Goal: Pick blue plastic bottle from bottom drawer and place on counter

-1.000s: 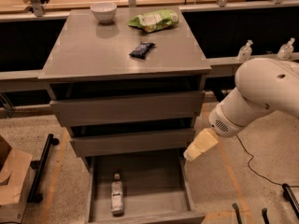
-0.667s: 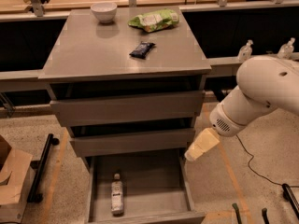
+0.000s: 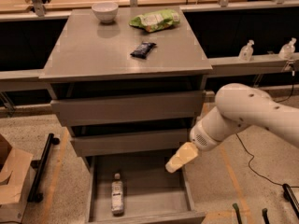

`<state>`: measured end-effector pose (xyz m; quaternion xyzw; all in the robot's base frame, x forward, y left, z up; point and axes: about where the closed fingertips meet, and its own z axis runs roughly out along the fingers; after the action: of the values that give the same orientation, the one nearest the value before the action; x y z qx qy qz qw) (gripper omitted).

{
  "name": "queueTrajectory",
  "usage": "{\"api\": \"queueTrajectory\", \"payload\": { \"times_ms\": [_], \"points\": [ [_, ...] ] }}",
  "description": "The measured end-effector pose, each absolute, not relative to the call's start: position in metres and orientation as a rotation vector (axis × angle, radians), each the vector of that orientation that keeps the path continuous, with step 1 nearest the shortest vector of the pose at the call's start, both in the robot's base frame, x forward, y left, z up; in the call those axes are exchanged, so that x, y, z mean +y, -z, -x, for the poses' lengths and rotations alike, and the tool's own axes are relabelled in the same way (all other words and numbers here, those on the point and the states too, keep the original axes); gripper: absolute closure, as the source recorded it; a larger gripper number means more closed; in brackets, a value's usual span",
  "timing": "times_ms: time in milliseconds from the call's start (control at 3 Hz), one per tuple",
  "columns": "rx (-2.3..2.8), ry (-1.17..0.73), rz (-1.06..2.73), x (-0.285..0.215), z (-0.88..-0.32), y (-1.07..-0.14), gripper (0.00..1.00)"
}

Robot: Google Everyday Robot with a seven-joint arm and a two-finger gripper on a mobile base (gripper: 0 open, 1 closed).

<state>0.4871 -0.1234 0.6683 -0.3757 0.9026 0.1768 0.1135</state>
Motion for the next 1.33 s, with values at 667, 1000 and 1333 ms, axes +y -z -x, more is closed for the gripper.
{"api": "queueTrajectory", "payload": {
  "times_ms": [667, 1000, 1333],
  "points": [
    [2.655, -0.662, 0.951, -0.068, -0.503, -0.599, 0.00],
    [2.650, -0.662, 0.943, -0.067, -0.506, -0.597, 0.00],
    [2.627, -0.710, 0.952, -0.059, -0.508, -0.592, 0.00]
  ]
}}
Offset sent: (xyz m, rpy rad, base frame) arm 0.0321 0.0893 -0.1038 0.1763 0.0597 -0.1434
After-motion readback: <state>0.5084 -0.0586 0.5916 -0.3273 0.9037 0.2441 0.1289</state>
